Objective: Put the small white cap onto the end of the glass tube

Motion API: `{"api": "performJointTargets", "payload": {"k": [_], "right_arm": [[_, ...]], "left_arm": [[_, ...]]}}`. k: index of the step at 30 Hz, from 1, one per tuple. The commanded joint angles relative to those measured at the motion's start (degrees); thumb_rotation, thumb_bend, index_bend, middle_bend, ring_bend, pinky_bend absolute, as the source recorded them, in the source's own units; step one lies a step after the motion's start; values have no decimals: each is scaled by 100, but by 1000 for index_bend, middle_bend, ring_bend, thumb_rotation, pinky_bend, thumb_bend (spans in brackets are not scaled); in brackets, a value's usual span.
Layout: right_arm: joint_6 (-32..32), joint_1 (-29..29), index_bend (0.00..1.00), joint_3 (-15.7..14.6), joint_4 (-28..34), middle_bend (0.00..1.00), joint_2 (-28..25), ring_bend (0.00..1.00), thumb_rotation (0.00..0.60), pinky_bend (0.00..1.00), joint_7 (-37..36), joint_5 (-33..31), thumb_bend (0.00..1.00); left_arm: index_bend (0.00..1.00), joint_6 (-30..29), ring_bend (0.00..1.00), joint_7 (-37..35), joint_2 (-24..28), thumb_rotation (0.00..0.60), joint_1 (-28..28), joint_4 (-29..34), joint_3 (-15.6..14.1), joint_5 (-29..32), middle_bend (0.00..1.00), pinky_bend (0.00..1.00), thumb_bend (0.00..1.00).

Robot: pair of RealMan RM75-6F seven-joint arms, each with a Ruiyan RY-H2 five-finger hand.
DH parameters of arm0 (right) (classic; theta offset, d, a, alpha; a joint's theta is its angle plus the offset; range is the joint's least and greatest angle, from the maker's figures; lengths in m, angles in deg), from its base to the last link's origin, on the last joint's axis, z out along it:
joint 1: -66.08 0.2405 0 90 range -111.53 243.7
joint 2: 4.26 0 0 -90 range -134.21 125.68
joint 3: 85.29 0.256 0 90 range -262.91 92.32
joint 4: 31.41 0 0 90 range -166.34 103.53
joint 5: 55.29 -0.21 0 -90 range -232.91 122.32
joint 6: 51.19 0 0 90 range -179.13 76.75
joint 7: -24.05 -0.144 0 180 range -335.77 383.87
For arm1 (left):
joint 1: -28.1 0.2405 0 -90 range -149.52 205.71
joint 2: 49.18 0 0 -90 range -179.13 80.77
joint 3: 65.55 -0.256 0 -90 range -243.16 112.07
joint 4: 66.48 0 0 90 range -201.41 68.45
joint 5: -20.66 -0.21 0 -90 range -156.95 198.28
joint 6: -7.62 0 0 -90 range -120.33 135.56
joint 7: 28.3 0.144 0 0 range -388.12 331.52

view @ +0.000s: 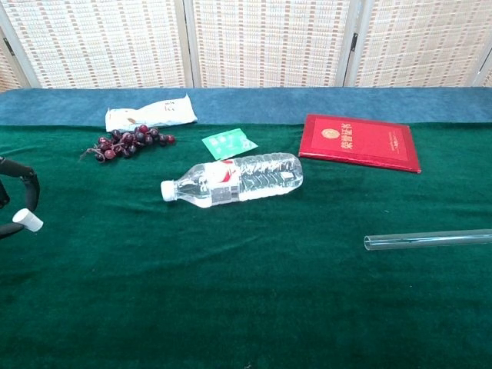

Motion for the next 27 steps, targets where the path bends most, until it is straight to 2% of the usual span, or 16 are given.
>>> {"api": "performJointTargets", "payload": {"k": [1,4,7,14,27], "right_arm": [[407,269,296,51,-101,777,230,982,475,932,210,-172,362],[688,437,344,87,-267,895,462,1000,476,999,324,-317,358],[955,585,384,76,-435,949,691,1000,478,1000,451,-423,357],[1330,817,424,35,-764,992,1097,1000,474,1000,542,-574,355],[1263,941,476,-26,-1493,1000,1765,1000,477,1000,879,-579,325]], "left_arm": [[611,19,922,-7,9,600,10,8,-15,22,1000,949,463],[611,37,921,-40,6,600,23,1,-25,57,1000,949,462],[611,48,921,-45,0,600,30,-13,-38,65,1000,949,462],[610,96,919,-64,-1,600,51,-38,-55,139,1000,949,460],[610,111,918,-64,-38,600,63,-71,-46,180,1000,949,458]]}}
